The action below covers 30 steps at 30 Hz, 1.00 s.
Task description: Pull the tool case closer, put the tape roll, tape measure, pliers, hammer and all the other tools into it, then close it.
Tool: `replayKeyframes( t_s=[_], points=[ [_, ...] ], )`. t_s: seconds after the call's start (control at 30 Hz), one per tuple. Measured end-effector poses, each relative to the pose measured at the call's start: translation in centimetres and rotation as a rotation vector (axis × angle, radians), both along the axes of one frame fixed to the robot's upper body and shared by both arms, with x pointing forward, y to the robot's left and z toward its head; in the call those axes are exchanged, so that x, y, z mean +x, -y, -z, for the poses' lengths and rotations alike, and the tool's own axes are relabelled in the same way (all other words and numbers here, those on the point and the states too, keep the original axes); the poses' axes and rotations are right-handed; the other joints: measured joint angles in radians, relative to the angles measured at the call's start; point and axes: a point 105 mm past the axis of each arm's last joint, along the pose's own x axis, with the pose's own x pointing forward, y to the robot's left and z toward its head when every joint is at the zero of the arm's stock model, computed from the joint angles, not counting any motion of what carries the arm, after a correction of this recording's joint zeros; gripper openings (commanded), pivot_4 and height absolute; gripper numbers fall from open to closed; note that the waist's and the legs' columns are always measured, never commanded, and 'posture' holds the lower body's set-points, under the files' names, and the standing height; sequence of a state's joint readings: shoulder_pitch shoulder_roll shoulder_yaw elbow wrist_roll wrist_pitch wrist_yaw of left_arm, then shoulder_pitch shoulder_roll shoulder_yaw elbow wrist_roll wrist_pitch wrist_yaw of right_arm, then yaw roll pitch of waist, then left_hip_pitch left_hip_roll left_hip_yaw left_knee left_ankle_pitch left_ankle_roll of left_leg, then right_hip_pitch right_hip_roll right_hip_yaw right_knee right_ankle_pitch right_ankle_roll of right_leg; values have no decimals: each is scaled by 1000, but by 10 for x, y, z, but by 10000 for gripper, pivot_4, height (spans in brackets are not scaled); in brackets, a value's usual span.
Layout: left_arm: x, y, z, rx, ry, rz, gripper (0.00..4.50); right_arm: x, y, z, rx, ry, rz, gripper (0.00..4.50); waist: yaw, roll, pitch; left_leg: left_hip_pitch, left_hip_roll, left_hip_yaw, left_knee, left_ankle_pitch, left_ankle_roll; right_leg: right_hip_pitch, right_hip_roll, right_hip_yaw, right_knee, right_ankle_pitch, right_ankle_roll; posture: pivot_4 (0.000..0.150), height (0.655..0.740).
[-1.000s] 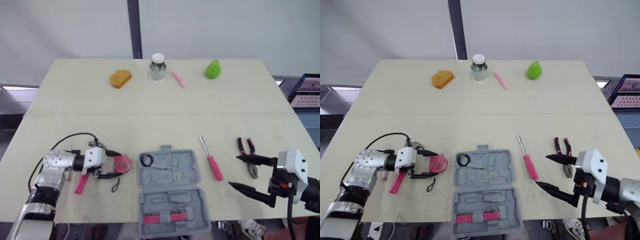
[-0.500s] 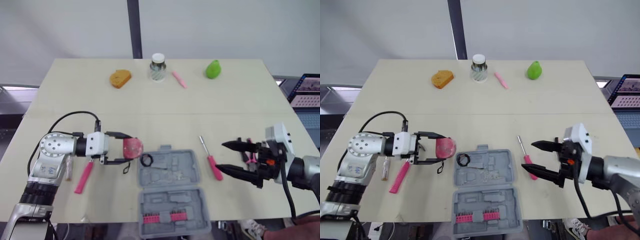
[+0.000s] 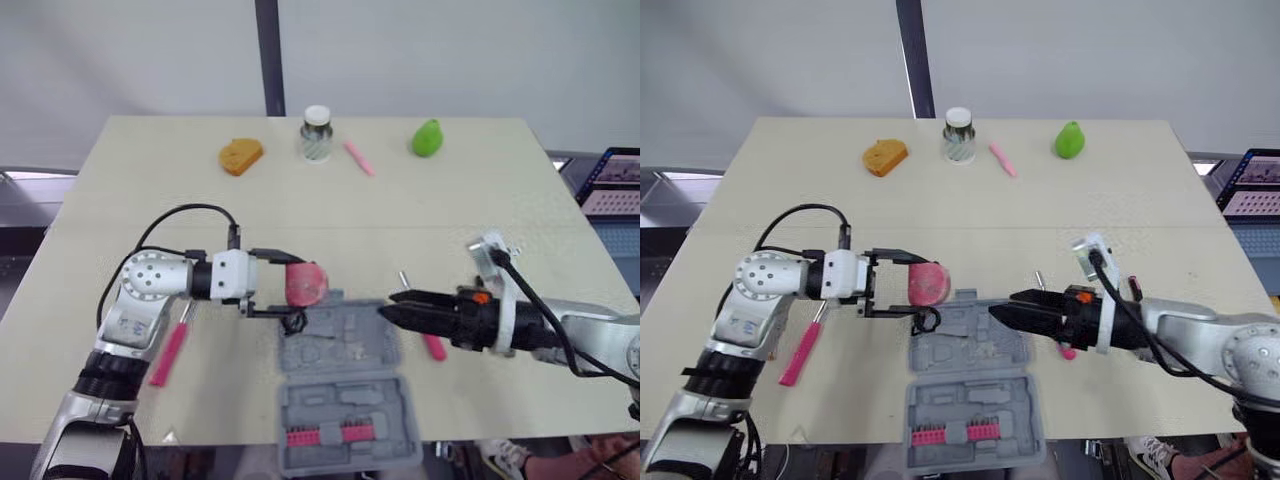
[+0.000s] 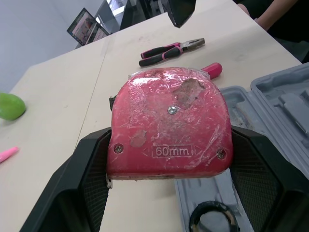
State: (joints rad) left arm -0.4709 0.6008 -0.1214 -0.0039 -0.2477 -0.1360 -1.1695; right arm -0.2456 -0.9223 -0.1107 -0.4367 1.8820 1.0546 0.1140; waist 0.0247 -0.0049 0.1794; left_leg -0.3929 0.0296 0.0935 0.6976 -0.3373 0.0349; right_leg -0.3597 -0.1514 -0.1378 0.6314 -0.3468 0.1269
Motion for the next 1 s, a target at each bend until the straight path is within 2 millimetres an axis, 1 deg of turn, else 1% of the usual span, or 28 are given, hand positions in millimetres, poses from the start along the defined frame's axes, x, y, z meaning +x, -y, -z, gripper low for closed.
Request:
replayKeyframes(
  t_s=[0.1,0.27,0.33,0.43,0.67,0.83,1.0],
  points=[
    [1,10,-3,-10,9,18,30298,4,-5,1,11,-34,13,45000,0,0,0,-1,0,0,0,0,0,0,0,0,-1,0,0,1500,6950],
    [3,29,-10,-23,38,63,30298,9,-20,4,57,-68,2,45000,-1,0,0,-2,1,0,0,0,0,-1,1,-1,-2,0,0,1500,6950],
    [3,33,-11,-25,41,72,30298,11,-24,6,59,-81,2,45000,-1,0,0,-3,1,0,0,0,0,-1,1,-1,-2,0,0,1500,6950],
    [3,36,-11,-28,40,78,30298,14,-27,6,64,-88,6,45000,-1,0,0,-3,1,0,0,0,0,-2,1,-1,-2,0,0,1500,6950],
    [3,38,-8,-26,19,78,30298,30,-29,1,91,-93,47,45000,-2,0,0,-4,1,-1,1,0,0,-2,1,-2,-2,0,1,1500,6950],
    [3,39,-8,-28,11,77,30298,34,-31,2,98,-104,55,45000,-1,0,0,-7,1,-2,2,0,0,-4,1,-3,-2,1,1,1500,6950],
    [2,42,-8,-35,6,83,30298,34,-33,3,100,-116,50,45000,-1,0,0,-12,0,-1,2,1,1,-10,1,-2,0,1,1,1500,6950]
  ],
)
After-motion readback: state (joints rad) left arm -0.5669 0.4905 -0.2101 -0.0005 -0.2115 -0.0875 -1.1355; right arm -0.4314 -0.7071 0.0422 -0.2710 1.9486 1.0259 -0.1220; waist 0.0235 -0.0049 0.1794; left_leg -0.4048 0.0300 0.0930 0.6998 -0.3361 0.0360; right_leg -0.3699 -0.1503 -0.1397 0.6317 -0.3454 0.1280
